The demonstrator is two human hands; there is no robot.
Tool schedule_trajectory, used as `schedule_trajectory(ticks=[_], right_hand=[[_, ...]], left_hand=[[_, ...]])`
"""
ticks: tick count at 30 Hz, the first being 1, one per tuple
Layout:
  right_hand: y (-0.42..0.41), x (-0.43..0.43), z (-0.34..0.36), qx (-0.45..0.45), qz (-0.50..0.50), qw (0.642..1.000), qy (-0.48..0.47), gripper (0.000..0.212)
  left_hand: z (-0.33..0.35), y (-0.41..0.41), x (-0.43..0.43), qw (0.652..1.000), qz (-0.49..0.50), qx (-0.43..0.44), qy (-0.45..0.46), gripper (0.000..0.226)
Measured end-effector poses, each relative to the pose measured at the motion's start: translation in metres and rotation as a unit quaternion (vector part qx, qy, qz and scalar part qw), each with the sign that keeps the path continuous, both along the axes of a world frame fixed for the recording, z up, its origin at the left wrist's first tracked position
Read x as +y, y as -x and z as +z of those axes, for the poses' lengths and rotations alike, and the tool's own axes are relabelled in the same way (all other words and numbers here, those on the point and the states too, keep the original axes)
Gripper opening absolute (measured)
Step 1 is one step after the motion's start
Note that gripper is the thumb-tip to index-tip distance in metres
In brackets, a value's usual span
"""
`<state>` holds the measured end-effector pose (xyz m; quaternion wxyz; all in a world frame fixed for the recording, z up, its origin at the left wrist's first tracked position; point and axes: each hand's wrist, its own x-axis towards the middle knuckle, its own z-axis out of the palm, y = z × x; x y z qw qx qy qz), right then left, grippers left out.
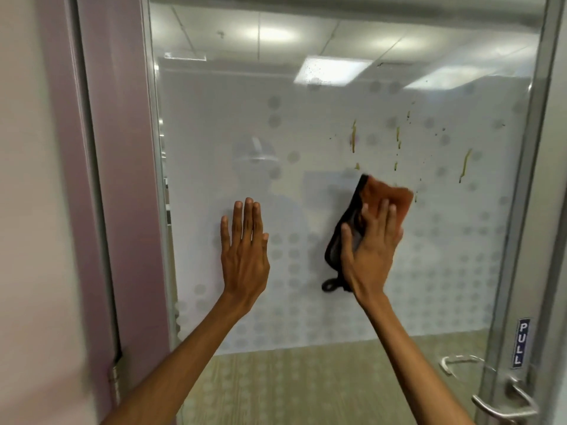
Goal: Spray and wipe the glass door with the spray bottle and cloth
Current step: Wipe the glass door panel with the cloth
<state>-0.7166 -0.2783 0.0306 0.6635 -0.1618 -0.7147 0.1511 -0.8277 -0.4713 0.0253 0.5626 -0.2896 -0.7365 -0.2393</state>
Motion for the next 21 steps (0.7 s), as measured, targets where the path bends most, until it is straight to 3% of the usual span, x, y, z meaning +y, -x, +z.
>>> schedule_trajectory(ticks=[3,7,9,12,15,18,21], right_hand=[[0.01,-0.016,0.01,-0.004,0.007,0.999,-0.046,0.054],[-0.013,-0.003,-0.069,-0.107,0.025,0.975,-0.192,0.047],[-0.028,0.027,-0.068,-0.075,0.048,0.99,-0.109,0.052],[-0.03,0.048,-0.009,0.016,0.036,0.999,0.026,0.072],[-0.018,0.021,0.006,0.013,0.044,0.999,-0.01,0.079],[-0.029,0.021,-0.054,-0.086,0.055,0.986,-0.132,0.075],[-0.049,0.068,-0.06,-0.055,0.062,0.993,-0.082,0.073]], left_hand=[[0.001,-0.006,0.016,1.0,-0.008,0.003,-0.007,0.056],[0.002,-0.01,0.029,1.0,-0.005,0.008,0.007,0.059],[-0.001,-0.007,0.028,1.0,-0.001,0.016,0.014,0.06],[-0.001,-0.008,0.036,1.0,0.008,0.019,-0.003,0.061],[-0.003,-0.017,0.056,1.0,0.0,0.022,-0.002,0.057],[-0.01,-0.026,0.074,0.999,-0.014,0.027,0.018,0.056],[-0.015,-0.027,0.079,0.999,-0.004,0.027,0.017,0.054]])
